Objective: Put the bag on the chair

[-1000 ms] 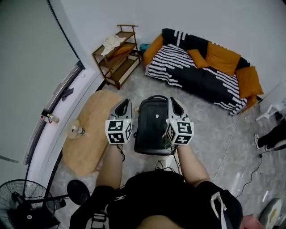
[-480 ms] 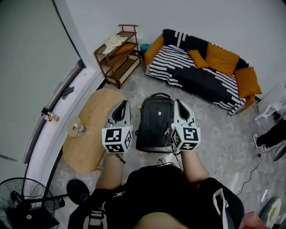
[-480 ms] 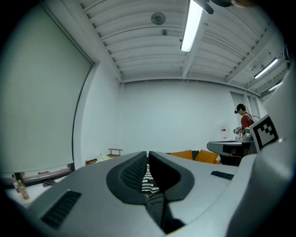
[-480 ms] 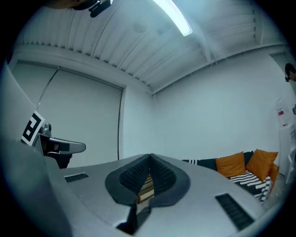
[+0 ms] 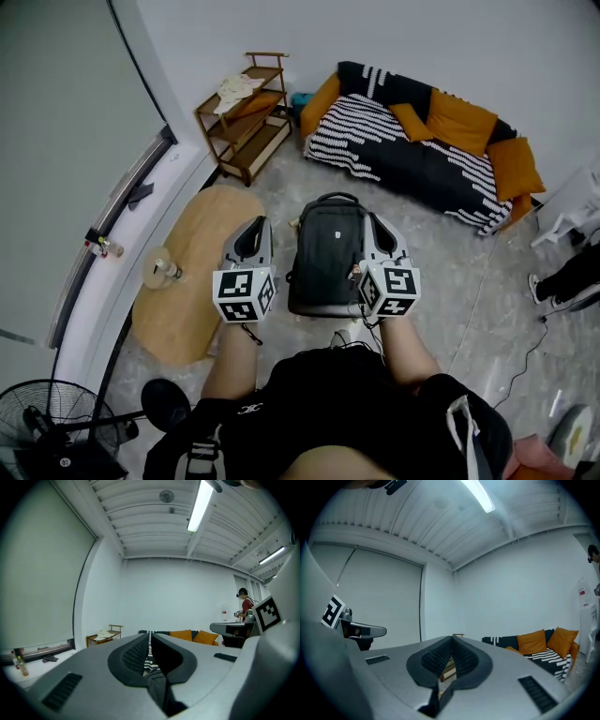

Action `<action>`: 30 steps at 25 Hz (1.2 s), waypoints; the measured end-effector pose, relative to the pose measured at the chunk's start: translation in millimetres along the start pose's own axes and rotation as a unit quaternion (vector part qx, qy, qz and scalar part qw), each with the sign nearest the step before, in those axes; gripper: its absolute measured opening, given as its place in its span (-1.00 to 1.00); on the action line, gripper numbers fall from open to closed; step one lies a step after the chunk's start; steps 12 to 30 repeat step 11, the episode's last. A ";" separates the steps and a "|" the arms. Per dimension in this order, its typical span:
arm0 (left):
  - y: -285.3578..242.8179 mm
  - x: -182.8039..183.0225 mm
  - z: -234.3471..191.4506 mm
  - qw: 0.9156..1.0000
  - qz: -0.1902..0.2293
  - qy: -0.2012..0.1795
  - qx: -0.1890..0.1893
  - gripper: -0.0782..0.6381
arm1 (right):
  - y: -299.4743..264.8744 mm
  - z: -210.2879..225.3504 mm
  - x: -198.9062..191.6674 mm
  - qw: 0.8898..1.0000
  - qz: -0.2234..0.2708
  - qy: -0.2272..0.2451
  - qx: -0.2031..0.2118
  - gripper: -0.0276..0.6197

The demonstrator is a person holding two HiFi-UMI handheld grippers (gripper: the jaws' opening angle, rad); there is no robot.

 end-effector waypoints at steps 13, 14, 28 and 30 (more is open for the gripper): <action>11.8 -12.7 -18.1 1.000 -0.002 0.003 -0.018 -0.68 | 7.4 -28.5 -10.7 1.000 -0.005 0.003 -0.009 -0.88; 11.8 -12.7 -18.1 1.000 -0.002 0.003 -0.018 -0.68 | 7.4 -28.5 -10.7 1.000 -0.005 0.003 -0.009 -0.88; 11.8 -12.7 -18.1 1.000 -0.002 0.003 -0.018 -0.68 | 7.4 -28.5 -10.7 1.000 -0.005 0.003 -0.009 -0.88; 11.8 -12.7 -18.1 1.000 -0.002 0.003 -0.018 -0.68 | 7.4 -28.5 -10.7 1.000 -0.005 0.003 -0.009 -0.88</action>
Point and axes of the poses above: the fingertips, and each gripper's own axes: y backward along the fingers, z to its right, x out of its top, the point moved 7 cm from there along y, backward along the fingers, and after that the axes turned 15 degrees about -z, right-handed, at the moved point
